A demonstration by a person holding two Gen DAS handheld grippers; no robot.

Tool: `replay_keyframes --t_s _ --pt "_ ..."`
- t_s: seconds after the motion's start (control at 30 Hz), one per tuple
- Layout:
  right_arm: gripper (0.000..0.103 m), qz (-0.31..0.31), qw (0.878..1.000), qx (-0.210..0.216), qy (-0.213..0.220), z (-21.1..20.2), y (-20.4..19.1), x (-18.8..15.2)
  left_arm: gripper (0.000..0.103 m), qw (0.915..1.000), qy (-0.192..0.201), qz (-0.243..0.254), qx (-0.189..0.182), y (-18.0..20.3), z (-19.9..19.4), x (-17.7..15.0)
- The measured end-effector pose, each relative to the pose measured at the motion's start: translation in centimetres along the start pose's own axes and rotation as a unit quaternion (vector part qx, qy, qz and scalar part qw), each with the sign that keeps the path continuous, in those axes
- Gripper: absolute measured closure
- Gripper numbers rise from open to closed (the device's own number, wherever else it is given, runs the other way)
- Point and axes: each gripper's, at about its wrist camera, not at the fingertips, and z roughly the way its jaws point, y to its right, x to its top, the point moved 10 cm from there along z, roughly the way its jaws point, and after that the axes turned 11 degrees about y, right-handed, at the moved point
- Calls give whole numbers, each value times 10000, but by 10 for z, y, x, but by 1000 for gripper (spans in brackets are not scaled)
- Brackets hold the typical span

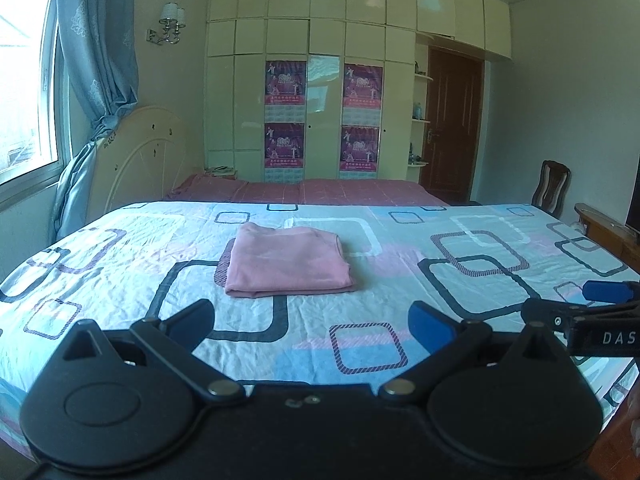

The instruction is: Fold small clothes

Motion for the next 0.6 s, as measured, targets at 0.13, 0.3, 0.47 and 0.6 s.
replay_keyframes --t_s 0.13,0.3,0.47,0.6 --pt "0 -11 10000 33 20 0 1 2 0 10000 18 7 -8 0 1 2" --pt "0 4 10000 39 61 1 2 7 0 10000 11 57 -26 3 2 1" --pt "0 -24 10000 49 73 1 2 9 0 10000 9 57 -26 3 2 1" --pt "0 -32 9999 84 74 1 0 9 0 10000 19 52 -15 3 2 2"
